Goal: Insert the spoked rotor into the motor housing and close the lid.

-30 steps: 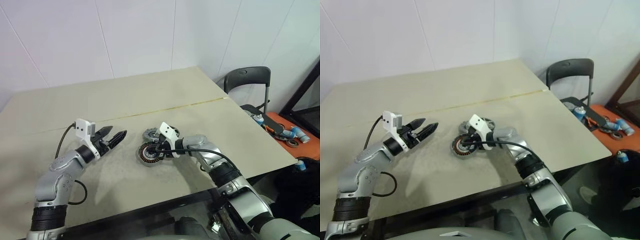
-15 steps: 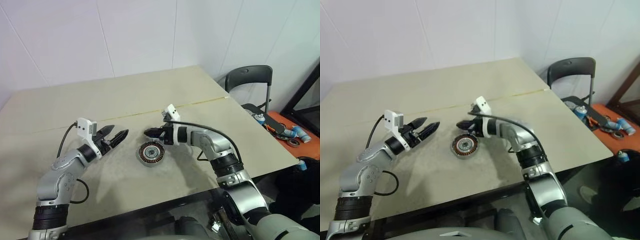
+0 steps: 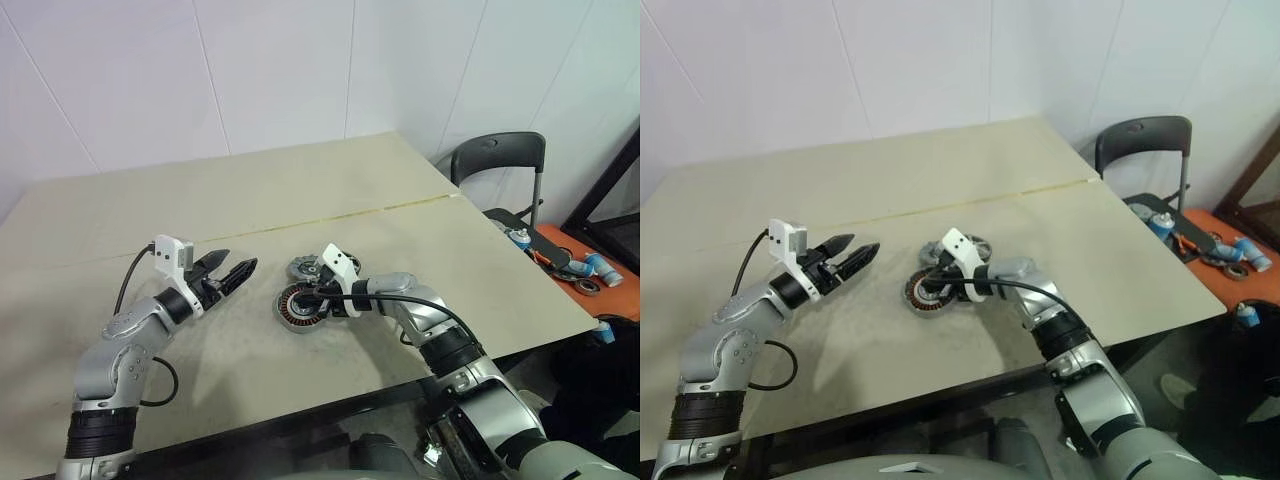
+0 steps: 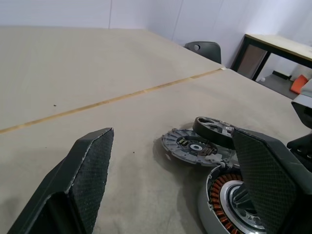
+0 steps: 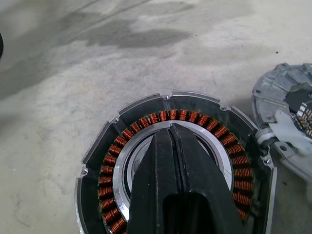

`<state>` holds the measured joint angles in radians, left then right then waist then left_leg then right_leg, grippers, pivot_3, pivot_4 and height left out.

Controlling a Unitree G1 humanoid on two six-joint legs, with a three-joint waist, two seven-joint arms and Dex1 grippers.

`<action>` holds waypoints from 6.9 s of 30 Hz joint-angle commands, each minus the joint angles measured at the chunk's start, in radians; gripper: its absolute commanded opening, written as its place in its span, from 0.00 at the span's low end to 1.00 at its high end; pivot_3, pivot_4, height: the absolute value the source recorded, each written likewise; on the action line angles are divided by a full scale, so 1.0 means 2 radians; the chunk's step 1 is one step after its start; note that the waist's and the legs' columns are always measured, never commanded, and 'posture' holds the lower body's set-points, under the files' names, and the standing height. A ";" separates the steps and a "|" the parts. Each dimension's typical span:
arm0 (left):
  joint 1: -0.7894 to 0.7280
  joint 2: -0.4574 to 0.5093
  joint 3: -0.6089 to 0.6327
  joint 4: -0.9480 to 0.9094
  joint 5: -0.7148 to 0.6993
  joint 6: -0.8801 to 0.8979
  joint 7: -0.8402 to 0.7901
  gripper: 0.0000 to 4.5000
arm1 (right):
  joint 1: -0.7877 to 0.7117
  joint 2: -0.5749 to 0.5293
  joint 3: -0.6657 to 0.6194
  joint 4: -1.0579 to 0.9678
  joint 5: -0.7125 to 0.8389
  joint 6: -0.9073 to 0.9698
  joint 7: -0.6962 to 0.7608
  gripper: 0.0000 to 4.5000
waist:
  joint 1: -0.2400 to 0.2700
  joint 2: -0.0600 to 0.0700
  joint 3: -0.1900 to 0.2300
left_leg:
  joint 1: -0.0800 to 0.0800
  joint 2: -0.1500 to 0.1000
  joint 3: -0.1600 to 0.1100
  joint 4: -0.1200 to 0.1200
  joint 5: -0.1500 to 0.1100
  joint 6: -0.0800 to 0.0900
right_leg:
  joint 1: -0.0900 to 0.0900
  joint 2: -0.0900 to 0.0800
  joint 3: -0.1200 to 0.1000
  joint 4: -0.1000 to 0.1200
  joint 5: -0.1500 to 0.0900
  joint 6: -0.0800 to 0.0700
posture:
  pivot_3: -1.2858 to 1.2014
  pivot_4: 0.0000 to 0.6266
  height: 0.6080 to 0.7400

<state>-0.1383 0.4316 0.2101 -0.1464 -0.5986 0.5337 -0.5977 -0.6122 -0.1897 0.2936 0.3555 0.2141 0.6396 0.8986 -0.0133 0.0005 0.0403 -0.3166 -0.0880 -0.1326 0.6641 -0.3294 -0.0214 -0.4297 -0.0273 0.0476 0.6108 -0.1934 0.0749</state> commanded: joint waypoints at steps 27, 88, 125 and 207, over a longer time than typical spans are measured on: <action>-0.012 0.000 0.009 -0.010 -0.006 -0.006 -0.002 0.91 | -0.056 -0.058 -0.123 -0.095 0.095 0.082 0.002 0.00 | 0.002 0.000 0.000 | -0.002 0.000 0.000 0.000 0.000 0.000 | -0.002 0.000 0.000 0.000 0.000 0.000 | 0.52 0.00 1.00; -0.047 0.011 -0.003 0.034 0.010 -0.014 -0.035 0.91 | 0.049 0.078 -0.436 -0.119 0.309 0.395 -0.337 0.51 | -0.002 0.001 0.001 | -0.002 0.000 0.000 -0.001 0.000 0.001 | -0.001 0.000 0.000 -0.002 0.000 0.000 | 0.52 0.00 1.00; 0.283 -0.050 0.186 -0.077 -0.485 0.191 0.175 0.91 | 0.024 0.005 -0.292 -0.056 0.267 0.346 -0.264 0.51 | -0.014 0.005 0.003 | -0.002 0.001 0.000 -0.001 -0.002 0.003 | 0.001 0.000 0.000 -0.007 -0.002 0.003 | 0.52 0.00 1.00; 0.155 -0.109 0.105 0.033 -0.324 0.199 0.145 0.16 | 0.046 -0.024 -0.219 -0.069 0.215 0.313 -0.239 0.52 | 0.000 0.010 0.000 | -0.002 0.000 0.000 -0.002 -0.002 0.004 | 0.002 -0.001 -0.002 -0.008 -0.003 0.004 | 0.52 0.00 1.00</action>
<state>0.1634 0.2059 0.4126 -0.1071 -1.2557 0.9298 -0.3248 -0.5118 -0.2394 -0.1513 0.2077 0.6557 1.2717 0.4226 -0.0129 0.0210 0.0404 -0.3195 -0.0874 -0.1326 0.6608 -0.3337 -0.0141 -0.4248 -0.0300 0.0437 0.5948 -0.2000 0.0828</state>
